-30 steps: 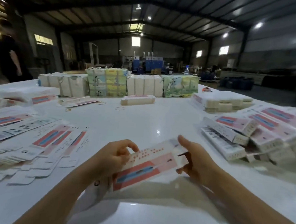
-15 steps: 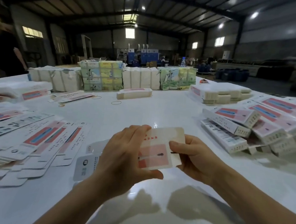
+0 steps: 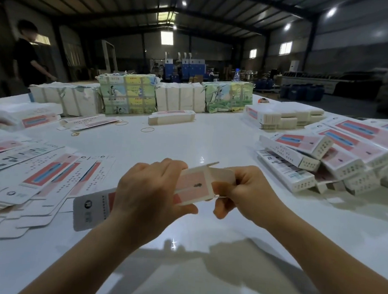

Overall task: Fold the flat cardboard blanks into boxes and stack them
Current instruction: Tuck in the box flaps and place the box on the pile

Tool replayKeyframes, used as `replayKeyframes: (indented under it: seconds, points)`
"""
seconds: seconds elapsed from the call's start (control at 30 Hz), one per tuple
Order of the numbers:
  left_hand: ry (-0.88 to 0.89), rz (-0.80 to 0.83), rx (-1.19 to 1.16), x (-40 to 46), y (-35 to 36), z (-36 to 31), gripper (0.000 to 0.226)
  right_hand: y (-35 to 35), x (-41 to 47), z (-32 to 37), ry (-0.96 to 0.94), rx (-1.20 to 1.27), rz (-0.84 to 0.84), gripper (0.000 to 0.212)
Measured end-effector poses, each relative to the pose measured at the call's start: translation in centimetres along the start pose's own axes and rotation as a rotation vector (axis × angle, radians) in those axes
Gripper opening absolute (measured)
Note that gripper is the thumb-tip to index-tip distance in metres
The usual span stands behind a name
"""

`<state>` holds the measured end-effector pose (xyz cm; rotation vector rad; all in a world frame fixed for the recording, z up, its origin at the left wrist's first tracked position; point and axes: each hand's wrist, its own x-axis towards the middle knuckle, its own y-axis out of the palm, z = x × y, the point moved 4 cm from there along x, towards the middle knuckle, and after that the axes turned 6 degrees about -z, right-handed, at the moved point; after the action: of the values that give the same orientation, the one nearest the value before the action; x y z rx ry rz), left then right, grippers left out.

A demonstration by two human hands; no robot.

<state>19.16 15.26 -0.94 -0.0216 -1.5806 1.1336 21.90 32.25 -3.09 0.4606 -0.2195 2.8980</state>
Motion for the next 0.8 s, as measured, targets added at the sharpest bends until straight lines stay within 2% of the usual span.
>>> replayKeyframes:
  seconds: [0.27, 0.4, 0.47, 0.53, 0.6, 0.63, 0.7, 0.8]
  points:
    - [0.062, 0.126, 0.018, -0.2, 0.6, 0.8, 0.08, -0.3, 0.4, -0.9, 0.115, 0.095, 0.019, 0.022]
    - [-0.098, 0.156, -0.176, -0.7, 1.0, 2.3, 0.072, -0.2, 0.5, -1.6, 0.152, 0.13, 0.06, 0.014]
    - [-0.197, 0.176, -0.2, -0.8, 1.2, 3.2, 0.071, -0.2, 0.7, -1.7, 0.142, 0.156, 0.002, 0.015]
    - [-0.253, 0.203, -0.155, -0.9, 1.6, 4.0, 0.069, -0.9, 0.5, -1.4, 0.035, 0.106, -0.215, 0.015]
    - [-0.319, 0.23, -0.127, -1.1, 1.8, 4.7, 0.061, -1.6, -0.2, -0.8, -0.172, -0.061, -0.459, 0.017]
    - [-0.344, 0.237, -0.124, -1.2, 2.0, 4.9, 0.057, -1.6, -0.6, -0.5, -0.282, -0.174, -0.518, 0.018]
    - [-0.372, 0.241, -0.121, -1.2, 2.2, 5.1, 0.054, -0.7, -1.1, -0.1, -0.429, -0.379, -0.511, 0.016]
    - [-0.389, 0.243, -0.122, -1.2, 2.4, 5.0, 0.055, 0.9, -1.1, -0.4, -0.447, -0.513, -0.421, 0.017]
